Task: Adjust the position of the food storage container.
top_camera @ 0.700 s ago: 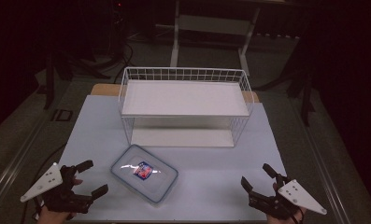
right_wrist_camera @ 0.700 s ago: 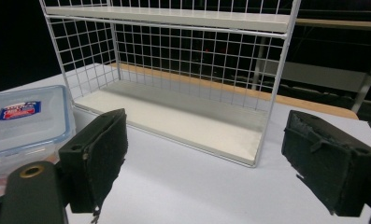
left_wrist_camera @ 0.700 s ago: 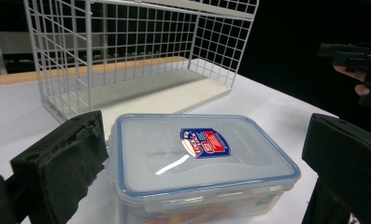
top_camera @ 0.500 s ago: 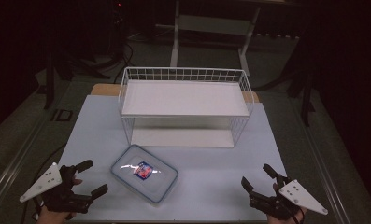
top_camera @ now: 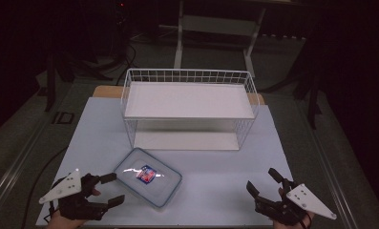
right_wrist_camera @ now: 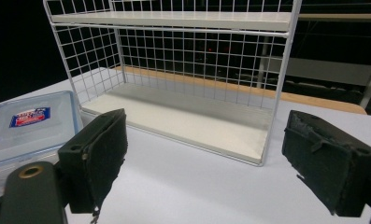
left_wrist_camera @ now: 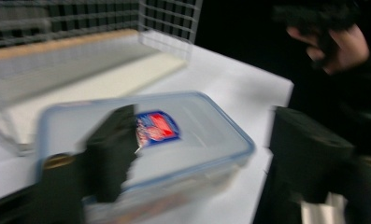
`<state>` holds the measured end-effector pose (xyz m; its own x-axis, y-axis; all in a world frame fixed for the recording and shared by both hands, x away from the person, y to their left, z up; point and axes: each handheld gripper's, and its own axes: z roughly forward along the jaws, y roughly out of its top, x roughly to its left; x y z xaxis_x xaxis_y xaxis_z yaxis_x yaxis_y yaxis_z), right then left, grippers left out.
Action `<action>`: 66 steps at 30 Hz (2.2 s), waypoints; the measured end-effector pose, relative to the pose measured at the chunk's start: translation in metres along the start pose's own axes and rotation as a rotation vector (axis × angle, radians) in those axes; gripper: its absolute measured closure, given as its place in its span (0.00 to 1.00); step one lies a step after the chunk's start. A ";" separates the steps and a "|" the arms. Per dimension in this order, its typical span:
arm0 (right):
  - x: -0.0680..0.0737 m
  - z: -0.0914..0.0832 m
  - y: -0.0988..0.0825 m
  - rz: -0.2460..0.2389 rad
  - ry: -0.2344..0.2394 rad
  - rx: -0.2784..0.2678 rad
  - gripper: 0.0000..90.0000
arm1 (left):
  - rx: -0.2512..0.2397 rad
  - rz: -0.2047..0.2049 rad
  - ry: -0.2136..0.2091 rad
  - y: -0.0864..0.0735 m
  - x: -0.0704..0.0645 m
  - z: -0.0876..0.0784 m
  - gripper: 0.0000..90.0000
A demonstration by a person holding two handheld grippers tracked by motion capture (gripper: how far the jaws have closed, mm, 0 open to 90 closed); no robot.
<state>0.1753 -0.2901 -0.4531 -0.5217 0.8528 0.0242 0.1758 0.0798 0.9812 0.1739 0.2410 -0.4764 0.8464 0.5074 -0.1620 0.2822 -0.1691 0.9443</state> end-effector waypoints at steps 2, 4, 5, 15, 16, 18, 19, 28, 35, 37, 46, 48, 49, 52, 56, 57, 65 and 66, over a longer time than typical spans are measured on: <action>0.000 0.000 0.000 -0.001 0.002 0.001 0.15 | 0.032 0.001 -0.040 -0.002 -0.003 0.005 0.51; 0.000 0.000 0.000 0.001 0.003 0.004 0.15 | 0.069 -0.003 -0.065 -0.003 -0.006 0.010 0.66; 0.000 0.001 -0.001 0.005 0.003 0.004 0.15 | 0.084 0.002 -0.076 -0.004 -0.007 0.012 0.73; -0.001 0.000 0.000 0.005 0.006 0.003 0.16 | 0.279 0.042 -0.035 -0.014 -0.019 0.041 0.98; -0.001 0.000 0.000 0.008 0.007 0.004 0.16 | 0.291 0.053 -0.033 -0.015 -0.019 0.043 0.99; -0.002 0.000 -0.001 0.009 0.006 0.006 0.16 | 0.311 0.060 -0.052 -0.017 -0.020 0.046 0.99; -0.002 0.000 -0.001 0.010 0.007 0.005 0.16 | 0.324 0.063 -0.050 -0.018 -0.021 0.049 0.99; -0.002 -0.001 0.000 0.013 0.006 0.004 0.16 | 0.366 0.068 -0.085 -0.022 -0.018 0.067 0.99; -0.003 -0.003 -0.001 0.018 0.004 0.006 0.16 | 0.360 0.079 -0.071 -0.018 -0.017 0.074 0.99; -0.003 -0.004 -0.001 0.015 0.003 0.004 0.17 | 0.357 0.081 -0.065 -0.017 -0.017 0.077 0.99; -0.004 -0.005 0.000 0.016 0.001 0.000 0.17 | 0.362 0.087 -0.059 -0.012 -0.018 0.093 0.99; -0.004 -0.005 0.000 0.015 0.001 0.001 0.17 | 0.361 0.083 -0.061 -0.011 -0.017 0.095 0.99; -0.004 -0.005 0.000 0.014 0.002 0.000 0.17 | 0.357 0.077 -0.061 -0.010 -0.016 0.096 0.99; -0.004 -0.005 0.000 0.015 0.002 0.000 0.17 | 0.349 0.073 -0.058 -0.008 -0.015 0.101 0.99; -0.003 -0.005 0.000 0.014 0.004 0.001 0.17 | 0.338 0.073 -0.069 -0.006 -0.016 0.106 0.99; -0.003 -0.005 0.000 0.015 0.005 0.000 0.17 | 0.335 0.073 -0.075 -0.005 -0.016 0.105 0.99; -0.002 -0.005 -0.001 0.014 0.008 0.002 0.17 | 0.265 0.064 0.041 0.007 0.004 0.058 0.99; -0.002 -0.005 -0.001 0.010 0.006 0.002 0.17 | 0.259 0.054 0.064 0.007 0.009 0.051 0.99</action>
<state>0.1718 -0.2945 -0.4527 -0.5250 0.8504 0.0353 0.1832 0.0724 0.9804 0.2067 0.2020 -0.4860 0.8355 0.5424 -0.0875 0.3506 -0.4036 0.8451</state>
